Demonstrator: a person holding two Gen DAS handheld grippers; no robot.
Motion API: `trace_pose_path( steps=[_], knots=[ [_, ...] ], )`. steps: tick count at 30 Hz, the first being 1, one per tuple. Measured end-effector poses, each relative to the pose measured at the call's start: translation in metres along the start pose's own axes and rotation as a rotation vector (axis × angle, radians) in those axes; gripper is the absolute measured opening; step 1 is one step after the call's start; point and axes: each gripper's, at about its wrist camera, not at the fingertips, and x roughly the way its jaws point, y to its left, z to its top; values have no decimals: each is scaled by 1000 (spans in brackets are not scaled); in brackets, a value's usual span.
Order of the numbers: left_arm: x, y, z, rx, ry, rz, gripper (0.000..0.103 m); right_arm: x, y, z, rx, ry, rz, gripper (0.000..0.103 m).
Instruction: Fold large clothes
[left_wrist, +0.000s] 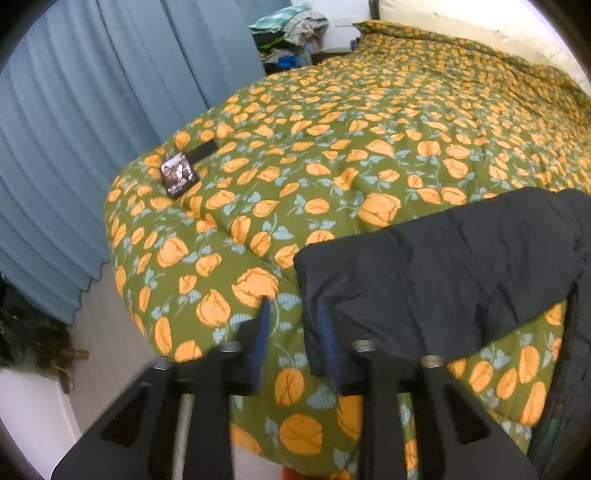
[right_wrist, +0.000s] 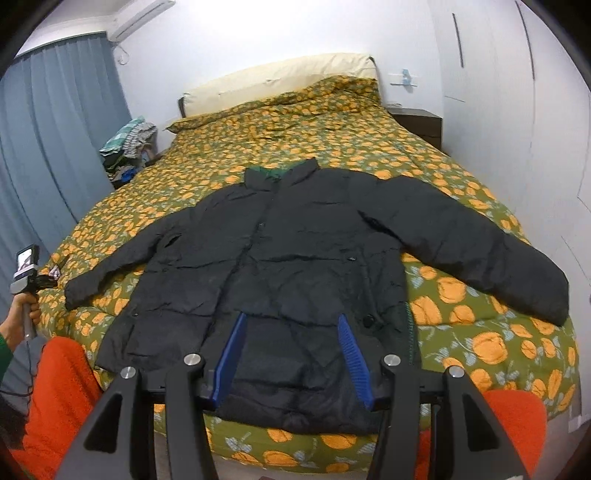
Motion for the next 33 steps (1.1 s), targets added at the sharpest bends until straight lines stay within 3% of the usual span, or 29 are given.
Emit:
trace_pose_path(
  steps=[1, 5, 7, 11, 15, 18, 20, 22, 25, 26, 30, 33],
  knots=[
    [-10, -3, -4, 13, -19, -9, 48, 1, -4, -2, 13, 7, -8, 53],
    [-54, -25, -18, 69, -59, -136, 53, 8, -20, -5, 60, 52, -27, 54],
    [-83, -48, -30, 116, -63, -275, 63, 13, -22, -3, 57, 74, -32, 54],
    [-125, -107, -58, 267, -60, -506, 69, 33, -17, 2, -36, 171, -65, 54],
    [-142, -179, -99, 441, -22, -649, 71, 71, -17, -8, -115, 306, -87, 54],
    [-122, -220, -130, 504, 84, -661, 71, 102, -22, -25, -113, 420, -80, 54],
    [-105, -233, -150, 540, 153, -639, 64, 116, -25, -39, -121, 488, -105, 54],
    [-97, -240, -170, 600, 154, -591, 62, 118, -26, -48, -127, 504, -110, 54],
    [-108, -237, -176, 637, 131, -582, 63, 111, -28, -52, -113, 517, -105, 54],
    [-113, -232, -173, 625, 126, -591, 64, 104, -29, -50, -97, 514, -101, 54],
    [-120, -202, -157, 490, 91, -617, 86, 68, -39, -40, -46, 426, -75, 56],
    [-105, -191, -145, 427, 98, -568, 87, 44, -59, -32, 8, 377, -98, 74]
  ],
)
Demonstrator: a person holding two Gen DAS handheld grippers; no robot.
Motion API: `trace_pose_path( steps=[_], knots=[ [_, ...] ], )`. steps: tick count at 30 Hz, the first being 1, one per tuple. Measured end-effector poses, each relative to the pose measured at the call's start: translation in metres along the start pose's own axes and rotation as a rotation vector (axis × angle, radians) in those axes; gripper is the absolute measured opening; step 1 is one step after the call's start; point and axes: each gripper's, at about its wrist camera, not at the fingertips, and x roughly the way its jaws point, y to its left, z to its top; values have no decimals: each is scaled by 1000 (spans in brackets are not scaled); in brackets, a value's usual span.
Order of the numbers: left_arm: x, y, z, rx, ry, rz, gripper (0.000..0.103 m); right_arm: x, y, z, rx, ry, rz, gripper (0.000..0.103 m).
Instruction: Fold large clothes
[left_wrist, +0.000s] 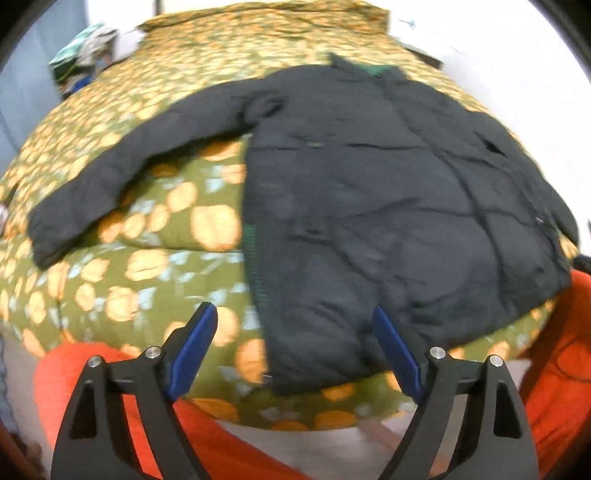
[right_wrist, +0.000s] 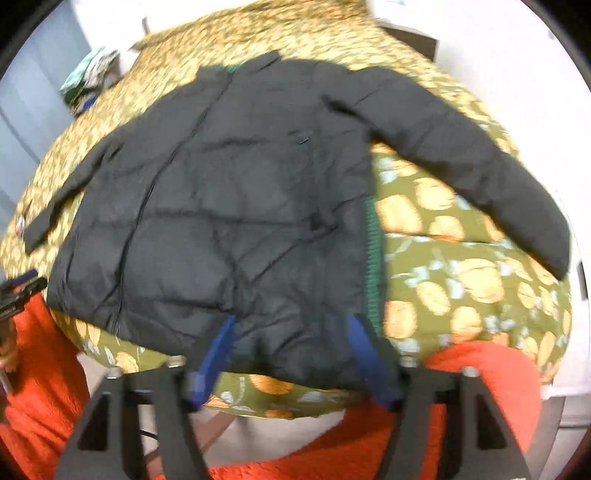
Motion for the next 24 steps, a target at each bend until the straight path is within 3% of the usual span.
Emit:
trace_pose_path(
  steps=[3, 5, 7, 9, 10, 11, 14, 20, 22, 24],
  knots=[
    [25, 10, 1, -20, 78, 23, 86, 2, -17, 1, 22, 25, -56, 74],
    [45, 15, -1, -46, 150, -4, 77, 14, -25, 5, 22, 73, -65, 74],
    [59, 20, -1, -95, 202, -96, 44, 28, -28, 6, 12, 118, -42, 74],
    [64, 18, -2, -117, 215, -125, 30, 37, -29, 4, 28, 145, 7, 70],
    [65, 14, -2, -98, 216, -114, 24, 40, -29, 2, 31, 148, 21, 59],
    [64, 10, -2, -80, 215, -106, 22, 41, -29, 0, 33, 151, 22, 32],
    [63, -8, -1, -12, 216, -66, 18, 35, -30, -2, 39, 139, 37, 21],
    [65, -24, -1, 32, 217, -37, 18, 23, -26, -8, 25, 124, 15, 19],
    [60, -27, 0, 26, 200, -24, 23, 28, -27, -3, 39, 114, 13, 20],
    [40, -33, -9, 18, 179, -16, 30, 24, -28, -1, 64, 89, 11, 29]
  ],
)
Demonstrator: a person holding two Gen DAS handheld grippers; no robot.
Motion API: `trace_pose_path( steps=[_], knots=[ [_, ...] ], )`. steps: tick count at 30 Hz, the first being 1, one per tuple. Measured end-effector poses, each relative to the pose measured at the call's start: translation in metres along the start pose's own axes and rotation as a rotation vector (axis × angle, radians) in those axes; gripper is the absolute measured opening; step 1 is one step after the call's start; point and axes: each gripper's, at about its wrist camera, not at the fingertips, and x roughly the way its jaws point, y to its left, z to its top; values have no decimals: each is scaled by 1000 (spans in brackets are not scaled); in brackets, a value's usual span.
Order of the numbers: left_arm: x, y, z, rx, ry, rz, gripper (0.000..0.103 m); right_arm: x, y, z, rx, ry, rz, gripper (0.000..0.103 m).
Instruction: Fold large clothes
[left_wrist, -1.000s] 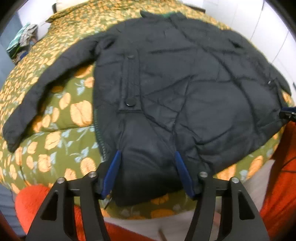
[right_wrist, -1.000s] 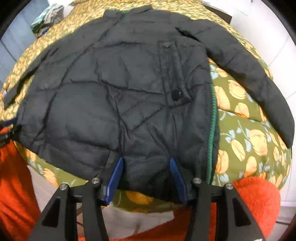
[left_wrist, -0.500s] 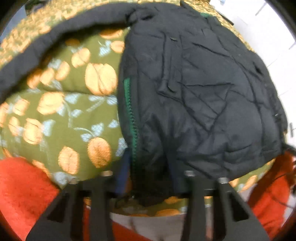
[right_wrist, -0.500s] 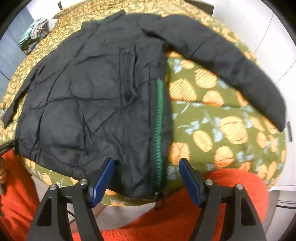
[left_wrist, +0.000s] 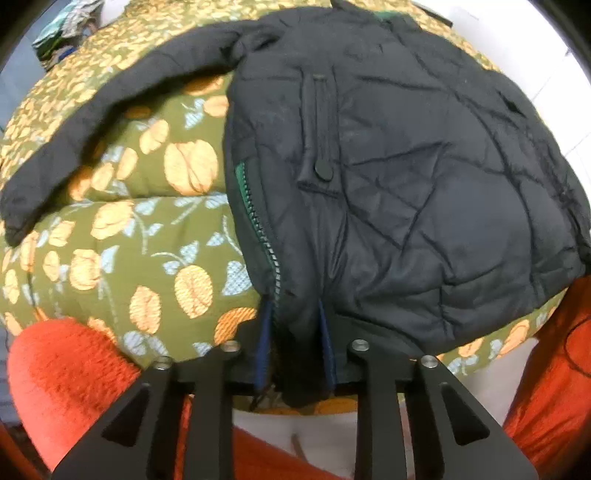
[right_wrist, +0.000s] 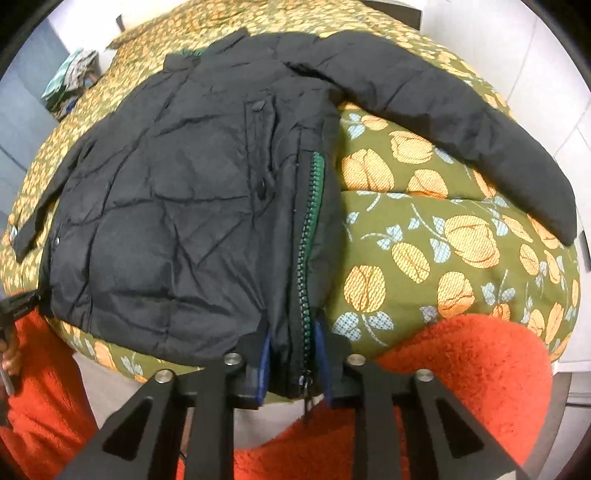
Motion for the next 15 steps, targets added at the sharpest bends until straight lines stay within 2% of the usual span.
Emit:
trace_pose_path(
  steps=[2, 3, 4, 7, 9, 10, 12, 15],
  knots=[
    [-17, -2, -1, 11, -38, 10, 51, -10, 2, -1, 11, -33, 3, 41],
    [-29, -4, 0, 21, -77, 33, 69, -19, 5, 1, 14, -58, 2, 47],
    [-42, -5, 1, 32, -123, 64, 82, -23, 4, 4, 14, -76, -2, 50],
    [-74, -14, 11, 57, -222, 94, 92, -52, 5, 14, 19, -177, -15, 55],
    [-88, -14, 23, 61, -260, 108, 96, -67, 4, 24, 33, -238, 1, 59],
    [-96, -16, 28, 61, -292, 123, 101, -72, 7, 31, 39, -261, 5, 61],
    [-111, -9, 31, 64, -363, 146, 103, -82, 9, 38, 50, -300, 9, 73],
    [-124, 7, 42, 42, -434, 145, 103, -88, 21, 48, 63, -350, 24, 74]
  ],
)
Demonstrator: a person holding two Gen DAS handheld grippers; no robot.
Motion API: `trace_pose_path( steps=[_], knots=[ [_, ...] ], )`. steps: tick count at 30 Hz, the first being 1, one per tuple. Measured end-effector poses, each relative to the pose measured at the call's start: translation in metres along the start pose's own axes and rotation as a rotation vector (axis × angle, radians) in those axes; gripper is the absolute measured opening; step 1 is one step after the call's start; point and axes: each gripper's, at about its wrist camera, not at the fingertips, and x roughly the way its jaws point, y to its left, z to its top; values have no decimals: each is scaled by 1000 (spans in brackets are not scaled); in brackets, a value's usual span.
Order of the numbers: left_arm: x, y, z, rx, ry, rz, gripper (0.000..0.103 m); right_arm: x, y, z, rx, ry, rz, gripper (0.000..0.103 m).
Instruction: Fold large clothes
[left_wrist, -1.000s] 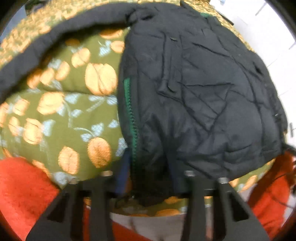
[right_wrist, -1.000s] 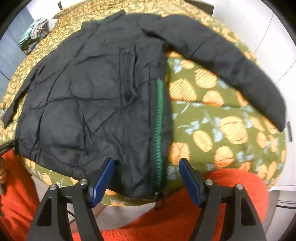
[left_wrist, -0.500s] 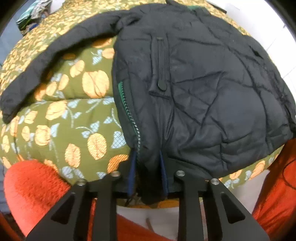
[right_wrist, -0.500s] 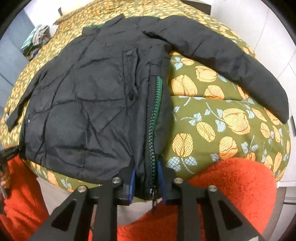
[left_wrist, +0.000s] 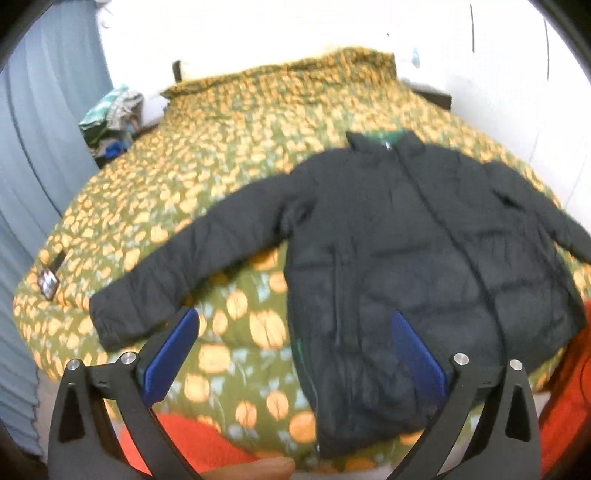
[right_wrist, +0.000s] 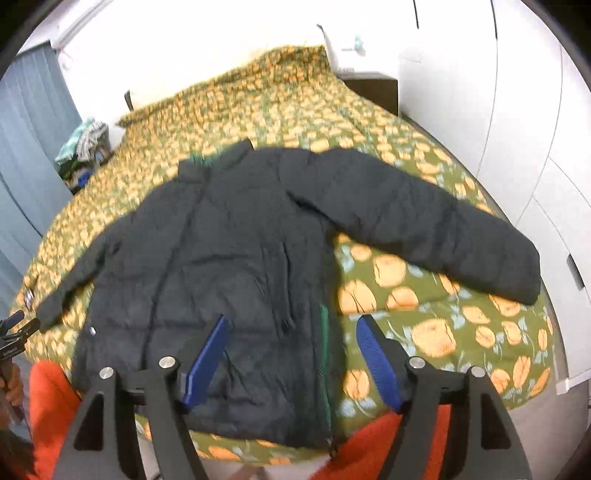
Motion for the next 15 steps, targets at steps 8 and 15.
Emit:
trace_pose_path(
  steps=[8, 15],
  knots=[
    [4, 42, 11, -182, -44, 45, 103, -30, 24, 0, -95, -191, -3, 77],
    [9, 52, -3, -273, 0, 25, 103, -28, 19, 2, -145, -196, -45, 83]
  ],
)
